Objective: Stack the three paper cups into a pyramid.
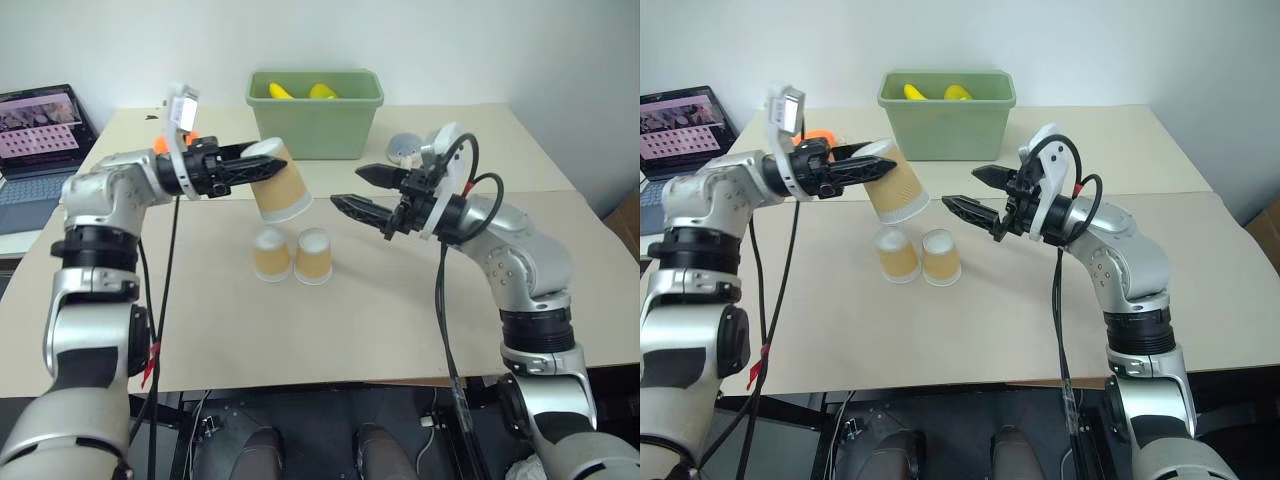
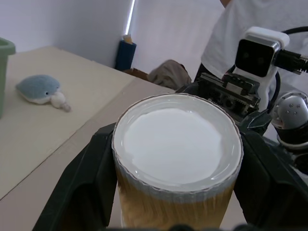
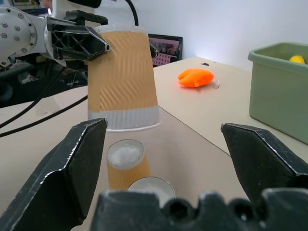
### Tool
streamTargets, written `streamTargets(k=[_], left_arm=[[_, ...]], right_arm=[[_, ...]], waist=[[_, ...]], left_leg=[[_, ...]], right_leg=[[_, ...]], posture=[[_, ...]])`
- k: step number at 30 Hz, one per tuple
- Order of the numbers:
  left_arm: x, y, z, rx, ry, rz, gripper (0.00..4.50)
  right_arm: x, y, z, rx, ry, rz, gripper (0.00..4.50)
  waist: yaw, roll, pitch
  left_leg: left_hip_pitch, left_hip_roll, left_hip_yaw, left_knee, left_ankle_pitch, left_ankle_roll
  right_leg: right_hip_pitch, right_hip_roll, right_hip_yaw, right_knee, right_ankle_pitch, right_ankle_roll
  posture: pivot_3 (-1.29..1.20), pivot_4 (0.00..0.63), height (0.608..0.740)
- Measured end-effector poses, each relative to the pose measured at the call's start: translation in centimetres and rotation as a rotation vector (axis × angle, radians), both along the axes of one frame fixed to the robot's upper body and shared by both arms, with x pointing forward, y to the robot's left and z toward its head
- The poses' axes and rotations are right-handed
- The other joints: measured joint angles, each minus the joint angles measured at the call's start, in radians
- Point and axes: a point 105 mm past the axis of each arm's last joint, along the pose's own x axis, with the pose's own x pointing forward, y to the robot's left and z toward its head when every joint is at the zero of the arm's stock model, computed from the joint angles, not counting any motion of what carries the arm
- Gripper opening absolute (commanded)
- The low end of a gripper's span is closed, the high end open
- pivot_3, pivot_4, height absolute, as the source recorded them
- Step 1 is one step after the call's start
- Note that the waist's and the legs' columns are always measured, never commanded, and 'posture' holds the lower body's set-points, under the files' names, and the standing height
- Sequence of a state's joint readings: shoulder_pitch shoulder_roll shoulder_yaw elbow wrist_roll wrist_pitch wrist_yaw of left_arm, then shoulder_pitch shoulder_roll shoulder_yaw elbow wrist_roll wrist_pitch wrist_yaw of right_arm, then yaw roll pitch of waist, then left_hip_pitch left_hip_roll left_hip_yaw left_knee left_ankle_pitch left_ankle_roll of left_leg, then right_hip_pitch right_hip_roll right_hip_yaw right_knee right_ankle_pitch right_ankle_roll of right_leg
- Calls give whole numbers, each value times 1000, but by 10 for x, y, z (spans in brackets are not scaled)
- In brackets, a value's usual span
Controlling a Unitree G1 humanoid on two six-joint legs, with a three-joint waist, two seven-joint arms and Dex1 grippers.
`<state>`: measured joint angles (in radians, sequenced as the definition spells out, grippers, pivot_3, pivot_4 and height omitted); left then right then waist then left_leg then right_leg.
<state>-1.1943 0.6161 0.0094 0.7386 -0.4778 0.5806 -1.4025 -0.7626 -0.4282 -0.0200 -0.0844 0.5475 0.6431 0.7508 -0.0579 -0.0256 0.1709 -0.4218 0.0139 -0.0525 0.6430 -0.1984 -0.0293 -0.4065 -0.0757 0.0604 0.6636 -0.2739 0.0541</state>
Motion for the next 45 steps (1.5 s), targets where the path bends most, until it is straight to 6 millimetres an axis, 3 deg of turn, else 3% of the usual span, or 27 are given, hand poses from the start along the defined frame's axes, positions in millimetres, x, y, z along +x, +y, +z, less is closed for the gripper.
streamTargets(k=[14, 33, 37, 45], left_arm=[[10, -16, -42, 220, -14, -70, 3148], [20, -20, -45, 255, -85, -14, 3148], [21, -20, -48, 260, -75, -6, 4312], [22, -20, -49, 265, -77, 2, 4413]], right_arm=[[-2, -10, -1, 43, -7, -65, 4500], [-5, -10, -1, 50, -11, -68, 4500], [-5, -10, -1, 48, -12, -68, 4500], [-6, -10, -1, 45, -11, -65, 4500]], waist=[[3, 0, 0], [10, 0, 0], [10, 0, 0], [11, 0, 1]], left_leg=[[-2, 0, 0, 0, 0, 0], [-2, 0, 0, 1, 0, 0], [-1, 0, 0, 2, 0, 0], [-2, 0, 0, 1, 0, 0]], right_leg=[[-1, 0, 0, 1, 0, 0], [-1, 0, 0, 1, 0, 0], [-1, 0, 0, 1, 0, 0], [-1, 0, 0, 3, 0, 0]], posture=[[0, 150, 732], [0, 150, 732], [0, 150, 732], [0, 150, 732]])
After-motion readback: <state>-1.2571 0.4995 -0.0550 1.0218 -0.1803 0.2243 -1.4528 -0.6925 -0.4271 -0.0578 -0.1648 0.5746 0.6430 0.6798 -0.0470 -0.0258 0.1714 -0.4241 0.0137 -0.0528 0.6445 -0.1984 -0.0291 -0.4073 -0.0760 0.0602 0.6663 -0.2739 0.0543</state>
